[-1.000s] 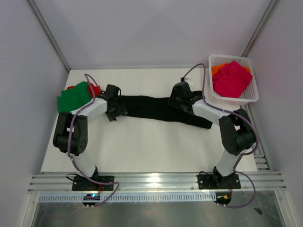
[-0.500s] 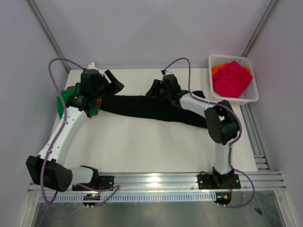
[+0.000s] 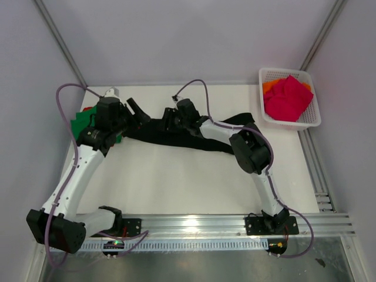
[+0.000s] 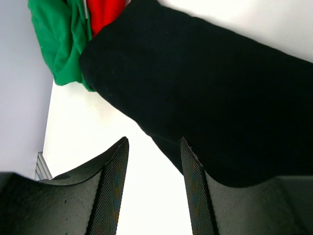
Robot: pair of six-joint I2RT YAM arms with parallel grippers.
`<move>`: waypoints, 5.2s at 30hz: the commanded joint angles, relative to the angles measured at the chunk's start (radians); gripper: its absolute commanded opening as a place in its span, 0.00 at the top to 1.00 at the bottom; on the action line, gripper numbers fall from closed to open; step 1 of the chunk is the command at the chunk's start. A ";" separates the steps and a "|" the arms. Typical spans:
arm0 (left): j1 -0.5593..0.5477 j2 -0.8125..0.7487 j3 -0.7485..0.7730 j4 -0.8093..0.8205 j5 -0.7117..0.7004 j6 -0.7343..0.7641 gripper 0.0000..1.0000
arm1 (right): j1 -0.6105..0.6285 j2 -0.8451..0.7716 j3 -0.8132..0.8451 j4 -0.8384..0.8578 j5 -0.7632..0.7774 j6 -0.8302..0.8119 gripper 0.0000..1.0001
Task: Fold and stack the t-shirts
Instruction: Rotate the tshirt 90 degrees
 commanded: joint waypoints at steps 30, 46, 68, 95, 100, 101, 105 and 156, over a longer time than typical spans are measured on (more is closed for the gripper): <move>-0.003 -0.355 -0.010 -0.154 0.011 -0.054 0.27 | 0.031 0.140 0.180 -0.276 0.318 0.032 0.49; -0.003 -0.317 0.049 -0.168 -0.052 0.027 0.25 | 0.046 -0.208 -0.303 -0.207 0.077 -0.050 0.49; -0.003 -0.087 0.108 -0.039 0.001 0.082 0.25 | 0.144 -0.706 -0.684 -0.278 -0.078 -0.216 0.49; -0.002 -0.219 0.100 -0.155 -0.112 0.116 0.25 | 0.195 0.031 0.048 -0.123 0.041 -0.106 0.49; -0.002 -0.277 0.091 -0.178 -0.141 0.114 0.24 | 0.195 0.079 0.054 -0.138 0.062 -0.107 0.49; -0.002 -0.285 0.092 -0.183 -0.149 0.117 0.24 | 0.196 0.085 0.052 -0.159 0.057 -0.106 0.49; -0.003 -0.295 0.099 -0.203 -0.158 0.125 0.24 | 0.199 0.062 -0.013 -0.199 0.022 -0.112 0.49; -0.002 -0.064 0.048 0.024 0.011 0.067 0.24 | 0.285 -0.803 -0.506 -0.593 1.001 -0.049 0.49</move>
